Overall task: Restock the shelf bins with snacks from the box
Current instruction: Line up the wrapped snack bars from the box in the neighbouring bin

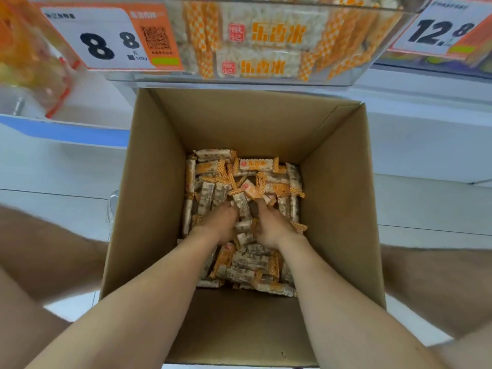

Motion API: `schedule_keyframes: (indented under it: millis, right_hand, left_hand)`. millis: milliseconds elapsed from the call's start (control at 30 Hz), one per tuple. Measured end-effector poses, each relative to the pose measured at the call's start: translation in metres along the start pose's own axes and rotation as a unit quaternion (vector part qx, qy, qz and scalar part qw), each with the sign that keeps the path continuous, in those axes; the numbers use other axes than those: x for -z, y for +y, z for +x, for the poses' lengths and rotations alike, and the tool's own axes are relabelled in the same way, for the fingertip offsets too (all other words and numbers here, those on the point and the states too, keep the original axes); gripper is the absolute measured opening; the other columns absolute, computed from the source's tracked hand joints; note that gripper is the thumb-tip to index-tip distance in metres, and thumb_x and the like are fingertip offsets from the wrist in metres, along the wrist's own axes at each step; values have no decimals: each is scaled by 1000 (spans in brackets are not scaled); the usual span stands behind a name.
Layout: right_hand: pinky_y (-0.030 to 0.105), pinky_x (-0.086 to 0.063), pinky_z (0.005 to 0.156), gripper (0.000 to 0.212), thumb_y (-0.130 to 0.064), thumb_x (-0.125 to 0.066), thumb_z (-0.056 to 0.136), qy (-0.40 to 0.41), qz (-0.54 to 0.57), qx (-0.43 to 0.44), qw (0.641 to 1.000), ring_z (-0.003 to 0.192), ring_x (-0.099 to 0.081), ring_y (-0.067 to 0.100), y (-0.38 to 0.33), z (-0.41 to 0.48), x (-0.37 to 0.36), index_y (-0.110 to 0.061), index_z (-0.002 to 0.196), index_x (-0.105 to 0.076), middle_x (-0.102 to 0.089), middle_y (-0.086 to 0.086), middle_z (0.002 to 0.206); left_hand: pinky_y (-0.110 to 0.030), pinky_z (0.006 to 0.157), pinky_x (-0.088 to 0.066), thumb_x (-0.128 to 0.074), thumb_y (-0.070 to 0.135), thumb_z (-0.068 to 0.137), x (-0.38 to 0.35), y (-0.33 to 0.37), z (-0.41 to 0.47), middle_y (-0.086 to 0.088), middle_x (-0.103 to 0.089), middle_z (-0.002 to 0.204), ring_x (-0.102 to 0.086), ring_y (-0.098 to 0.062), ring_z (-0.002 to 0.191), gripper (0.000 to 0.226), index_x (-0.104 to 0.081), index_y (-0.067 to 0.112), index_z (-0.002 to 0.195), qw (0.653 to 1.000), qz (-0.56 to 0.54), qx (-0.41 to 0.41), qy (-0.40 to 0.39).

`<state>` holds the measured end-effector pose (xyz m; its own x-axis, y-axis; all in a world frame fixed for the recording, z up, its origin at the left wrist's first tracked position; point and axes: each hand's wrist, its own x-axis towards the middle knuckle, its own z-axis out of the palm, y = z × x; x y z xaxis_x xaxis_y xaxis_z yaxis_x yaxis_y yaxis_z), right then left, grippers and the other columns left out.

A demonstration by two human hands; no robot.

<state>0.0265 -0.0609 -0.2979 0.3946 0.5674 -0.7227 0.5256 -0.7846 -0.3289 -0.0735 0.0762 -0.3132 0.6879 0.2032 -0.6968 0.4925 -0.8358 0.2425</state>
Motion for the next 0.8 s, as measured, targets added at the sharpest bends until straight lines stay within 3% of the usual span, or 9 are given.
schedule_keyframes:
  millis: [100,200,267,367,433,533,700,800]
  right_hand:
    - [51,-42,109,93,-16,-81,86,-9,-106,11,994,139,-40,38,-2,0,-11,-17,159,-23,-52,13,145]
    - [52,-29,118,77,-6,-73,89,-17,-173,16,985,146,-31,35,-4,6,-21,-16,155,-35,-60,11,140]
    - [51,-27,117,55,-2,-70,90,1,-179,19,984,145,-32,33,-5,9,-21,-19,139,-52,-67,10,129]
    - [53,-26,115,27,-13,-70,93,33,-141,36,989,139,-37,32,-4,9,-11,-24,118,-66,-68,6,121]
    - [51,-35,113,28,-20,-69,96,62,-78,33,994,135,-45,32,-5,5,-1,-23,124,-65,-66,7,126]
    - [46,-50,102,38,-16,-61,102,71,32,18,997,123,-58,37,-7,-1,8,-17,140,-57,-54,12,137]
    - [40,-46,105,36,-19,-53,106,170,142,10,975,128,-52,31,-19,-25,31,-14,142,-53,-43,9,147]
    - [36,-46,72,21,-20,-58,103,237,150,54,958,98,-59,24,-32,-50,55,-21,121,-47,-56,5,116]
  left_hand:
    - [-43,81,-59,-72,25,95,1,-14,-10,-7,-65,119,-65,-28,99,32,-55,20,121,997,-62,36,37]
    - [-46,87,-59,-69,36,96,8,-28,-18,-11,-59,132,-64,-33,111,53,-44,18,139,990,-99,82,55]
    - [-47,91,-57,-66,44,97,14,-33,-23,-12,-54,140,-61,-36,119,62,-38,19,147,987,-95,115,52]
    - [-44,88,-57,-70,46,95,23,-34,-28,-9,-59,133,-63,-34,115,60,-42,20,141,984,-116,129,32]
    - [-41,79,-59,-74,35,92,31,-31,-30,-5,-61,121,-64,-29,103,46,-47,23,127,976,-175,126,32]
    - [-37,68,-54,-77,23,85,44,-25,-38,-2,-59,109,-61,-21,92,40,-48,26,113,965,-238,102,43]
    - [-34,72,-51,-83,29,82,73,-14,-60,2,-57,110,-59,-19,98,43,-55,23,114,958,-269,53,89]
    - [-29,80,-54,-87,24,77,93,-13,-79,6,-63,108,-64,-16,102,46,-59,27,114,955,-261,6,141]
